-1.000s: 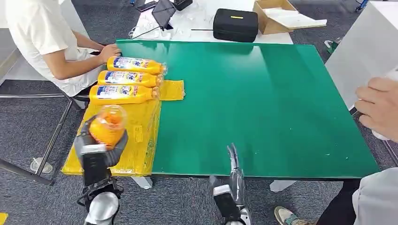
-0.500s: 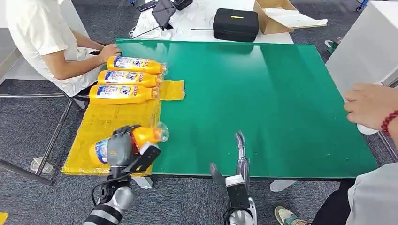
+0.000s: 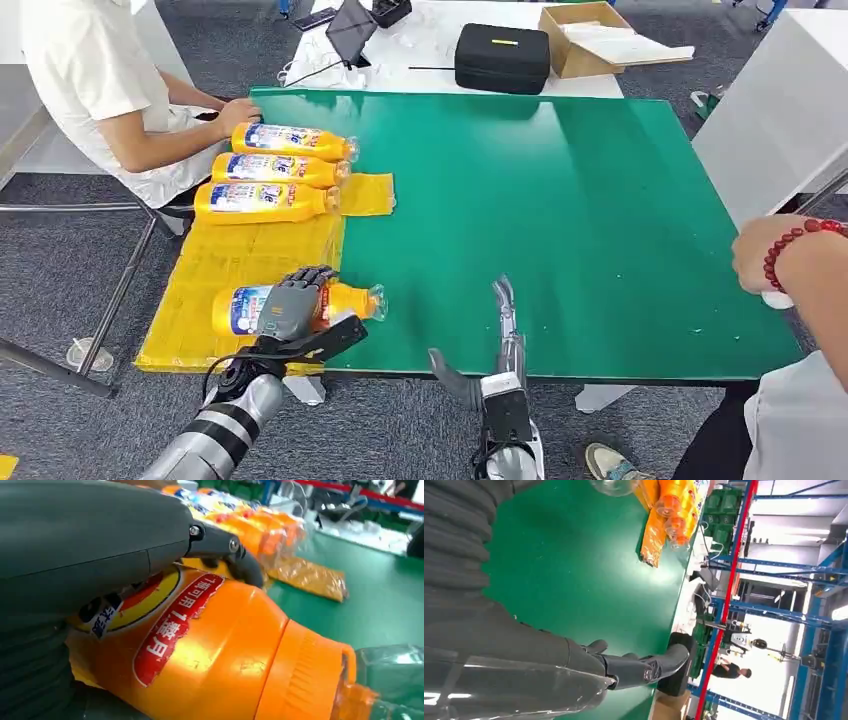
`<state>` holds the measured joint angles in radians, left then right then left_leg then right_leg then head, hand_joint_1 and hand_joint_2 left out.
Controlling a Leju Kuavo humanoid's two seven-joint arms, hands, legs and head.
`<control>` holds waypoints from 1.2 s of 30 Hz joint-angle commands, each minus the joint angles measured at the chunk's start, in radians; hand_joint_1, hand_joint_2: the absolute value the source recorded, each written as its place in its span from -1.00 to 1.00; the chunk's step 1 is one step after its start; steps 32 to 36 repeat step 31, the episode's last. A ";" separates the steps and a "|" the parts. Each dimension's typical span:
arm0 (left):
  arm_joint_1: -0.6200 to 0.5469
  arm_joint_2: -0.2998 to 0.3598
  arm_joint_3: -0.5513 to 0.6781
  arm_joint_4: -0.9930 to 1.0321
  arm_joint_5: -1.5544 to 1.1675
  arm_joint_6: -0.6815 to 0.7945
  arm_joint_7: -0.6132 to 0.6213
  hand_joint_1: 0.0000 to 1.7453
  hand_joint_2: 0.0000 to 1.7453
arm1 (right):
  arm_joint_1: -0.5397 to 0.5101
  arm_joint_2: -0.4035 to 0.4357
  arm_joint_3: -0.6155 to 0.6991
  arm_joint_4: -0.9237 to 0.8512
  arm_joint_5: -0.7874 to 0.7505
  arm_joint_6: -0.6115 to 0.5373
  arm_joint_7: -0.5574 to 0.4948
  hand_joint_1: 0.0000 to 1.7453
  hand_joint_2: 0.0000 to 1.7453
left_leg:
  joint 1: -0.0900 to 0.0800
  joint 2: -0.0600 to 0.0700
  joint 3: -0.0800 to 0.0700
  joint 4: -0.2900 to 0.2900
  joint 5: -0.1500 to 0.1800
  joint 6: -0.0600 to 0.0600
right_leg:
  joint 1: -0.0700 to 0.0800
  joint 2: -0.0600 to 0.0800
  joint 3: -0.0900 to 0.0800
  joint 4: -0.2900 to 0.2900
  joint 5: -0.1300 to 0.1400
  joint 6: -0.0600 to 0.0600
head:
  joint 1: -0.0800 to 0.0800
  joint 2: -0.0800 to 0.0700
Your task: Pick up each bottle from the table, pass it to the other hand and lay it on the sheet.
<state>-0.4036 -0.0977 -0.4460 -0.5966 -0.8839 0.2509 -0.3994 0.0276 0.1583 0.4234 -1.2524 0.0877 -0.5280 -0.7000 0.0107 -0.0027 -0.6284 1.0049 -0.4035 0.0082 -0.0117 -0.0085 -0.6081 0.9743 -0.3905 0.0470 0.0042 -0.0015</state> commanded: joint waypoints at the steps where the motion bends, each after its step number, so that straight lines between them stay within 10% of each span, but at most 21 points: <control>1: 0.010 0.035 0.000 0.169 0.122 -0.271 -0.029 -0.76 1.00 | -0.033 -0.012 0.010 0.025 -0.005 0.000 0.002 -1.00 1.00 | 0.000 0.004 0.005 -0.002 -0.001 0.000 | 0.000 0.004 0.003 -0.001 0.000 -0.001 | 0.000 0.000; 19: 0.016 0.048 0.006 0.170 0.192 -0.385 -0.039 -0.88 1.00 | -0.041 -0.017 0.022 0.038 -0.002 -0.011 0.002 -1.00 1.00 | 0.000 0.008 0.025 -0.004 -0.010 -0.003 | 0.000 0.008 0.024 -0.003 -0.006 -0.003 | 0.000 0.000; 20: 0.014 0.050 0.012 0.164 0.210 -0.409 -0.043 -0.96 -1.00 | -0.043 -0.016 0.019 0.041 -0.006 -0.014 0.002 -1.00 1.00 | 0.000 0.006 0.028 -0.003 -0.011 -0.002 | 0.000 0.007 0.027 -0.002 -0.008 -0.003 | 0.000 0.000; 36: -0.039 0.121 -0.268 0.048 -0.007 -0.359 0.071 -1.00 -1.00 | -0.040 -0.036 0.016 0.016 0.009 -0.078 0.002 -1.00 1.00 | 0.000 0.003 0.030 -0.002 -0.012 -0.002 | 0.000 0.004 0.030 -0.001 -0.012 -0.003 | 0.000 0.000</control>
